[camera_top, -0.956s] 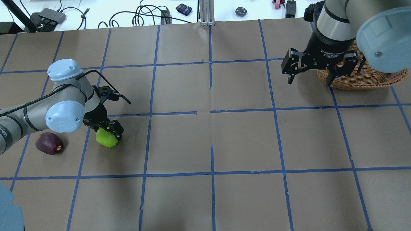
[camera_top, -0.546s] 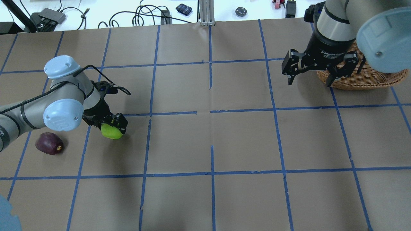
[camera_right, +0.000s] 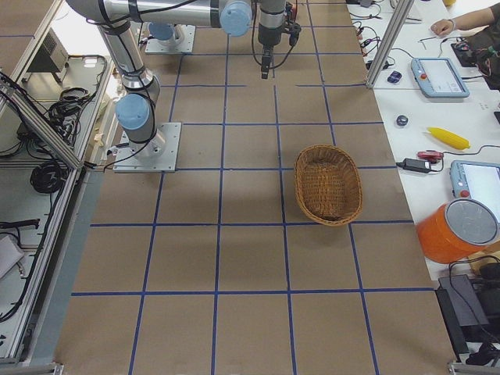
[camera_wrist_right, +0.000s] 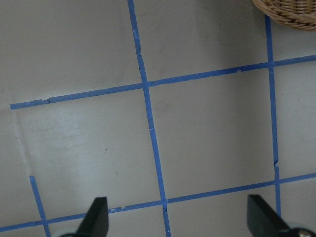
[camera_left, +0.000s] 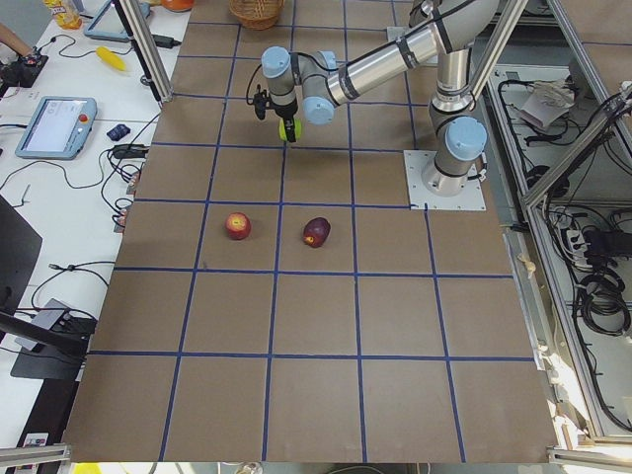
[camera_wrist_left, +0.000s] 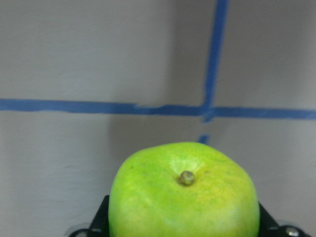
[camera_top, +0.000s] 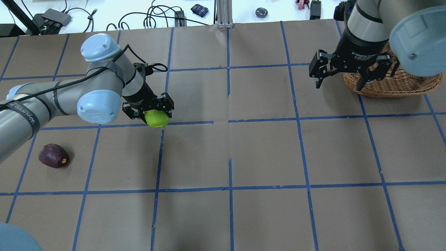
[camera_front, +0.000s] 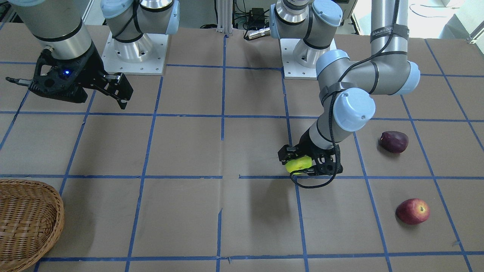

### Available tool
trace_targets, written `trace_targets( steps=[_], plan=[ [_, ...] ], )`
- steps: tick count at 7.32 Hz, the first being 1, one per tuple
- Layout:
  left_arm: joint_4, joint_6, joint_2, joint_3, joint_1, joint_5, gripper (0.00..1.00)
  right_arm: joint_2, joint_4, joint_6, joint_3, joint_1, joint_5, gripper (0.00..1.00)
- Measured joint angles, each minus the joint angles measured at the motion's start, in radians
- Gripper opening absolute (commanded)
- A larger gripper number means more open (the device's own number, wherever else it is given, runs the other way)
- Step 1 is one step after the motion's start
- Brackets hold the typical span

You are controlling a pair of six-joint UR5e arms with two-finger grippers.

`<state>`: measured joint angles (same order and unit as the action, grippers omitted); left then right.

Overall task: Put all apples into basket
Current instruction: 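Carry the green apple with the left gripper toward the table center, then set the green apple down mid-table and open the left gripper while the right arm approaches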

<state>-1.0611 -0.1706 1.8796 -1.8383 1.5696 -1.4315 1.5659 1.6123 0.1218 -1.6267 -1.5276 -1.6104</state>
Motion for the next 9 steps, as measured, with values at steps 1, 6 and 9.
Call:
trace_targets(
  steps=[1, 6, 9],
  plan=[
    [0.029, -0.136, 0.027, 0.03, 0.068, 0.003, 0.45, -0.002, 0.007, -0.004, -0.001, 0.022, 0.001, 1.0],
    [0.153, -0.481, 0.163, 0.108, 0.317, -0.019, 0.74, -0.003, 0.001, -0.007, -0.004, 0.046, 0.002, 1.0],
    [0.211, -0.547, 0.213, 0.111, 0.351, -0.024, 1.0, -0.004, 0.0, -0.028, -0.019, 0.048, 0.0, 1.0]
  ],
)
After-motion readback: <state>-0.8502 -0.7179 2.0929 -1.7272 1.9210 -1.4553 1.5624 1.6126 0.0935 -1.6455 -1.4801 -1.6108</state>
